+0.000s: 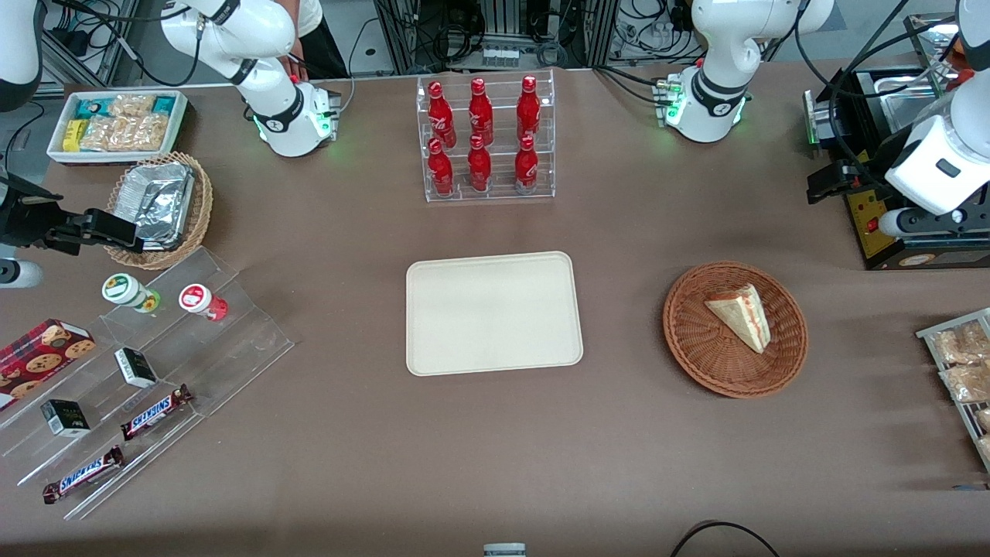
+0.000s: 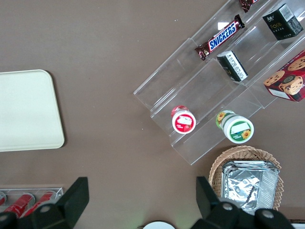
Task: Place sandwich from basket to tray
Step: 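Move the left gripper over the wicker basket above the sandwich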
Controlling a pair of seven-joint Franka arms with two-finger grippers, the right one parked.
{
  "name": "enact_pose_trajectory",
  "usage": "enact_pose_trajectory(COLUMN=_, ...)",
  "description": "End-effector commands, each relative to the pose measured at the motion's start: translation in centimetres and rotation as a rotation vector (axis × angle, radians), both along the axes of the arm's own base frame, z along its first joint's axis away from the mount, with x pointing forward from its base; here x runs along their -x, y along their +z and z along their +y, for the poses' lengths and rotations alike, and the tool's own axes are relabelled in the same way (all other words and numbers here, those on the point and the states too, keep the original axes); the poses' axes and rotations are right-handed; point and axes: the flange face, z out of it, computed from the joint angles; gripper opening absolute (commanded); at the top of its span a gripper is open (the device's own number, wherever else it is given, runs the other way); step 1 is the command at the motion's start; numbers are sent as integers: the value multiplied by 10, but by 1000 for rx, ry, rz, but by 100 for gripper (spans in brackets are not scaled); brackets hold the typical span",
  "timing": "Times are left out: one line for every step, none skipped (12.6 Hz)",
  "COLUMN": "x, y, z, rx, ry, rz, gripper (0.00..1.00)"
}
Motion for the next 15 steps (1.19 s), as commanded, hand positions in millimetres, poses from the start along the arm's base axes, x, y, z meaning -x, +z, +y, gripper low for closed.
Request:
enact_pose_trajectory(x=-2, y=9, z=1, rx=24, ry=-10, rz=-44, gripper=100)
enact_pose_trajectory(x=-5, y=6, z=1, rx=24, ry=-10, rz=-50, gripper=100)
enact_pose_trajectory(x=-8, y=4, z=2, rx=24, ry=-8, rz=-64, gripper=100)
enact_pose_trajectory(x=-10, y=1, z=2, rx=23, ry=-8, rz=-72, gripper=100)
enact_pose_trajectory(x=-13, y=-4, z=2, rx=22, ry=-6, rz=-73, gripper=100)
enact_pose_trajectory(x=-16, y=-16, z=2, rx=23, ry=-5, rz=-76, gripper=100)
enact_pose_trajectory(x=-19, y=-25, z=2, rx=23, ry=-5, rz=-86, gripper=100)
enact_pose_trajectory(x=-21, y=-33, z=1, rx=25, ry=-4, rz=-90, gripper=100)
enact_pose_trajectory(x=-24, y=-43, z=2, rx=24, ry=-2, rz=-84, gripper=100)
enact_pose_trajectory(x=-27, y=-53, z=2, rx=23, ry=0, rz=-75, gripper=100)
enact_pose_trajectory(x=-31, y=-66, z=2, rx=23, ry=2, rz=-67, gripper=100)
enact_pose_trajectory(x=-33, y=-75, z=2, rx=23, ry=4, rz=-70, gripper=100)
enact_pose_trajectory(x=-34, y=-88, z=2, rx=24, ry=5, rz=-79, gripper=100)
enact_pose_trajectory(x=-35, y=-104, z=1, rx=25, ry=8, rz=-79, gripper=100)
enact_pose_trajectory(x=-39, y=-120, z=1, rx=24, ry=12, rz=-76, gripper=100)
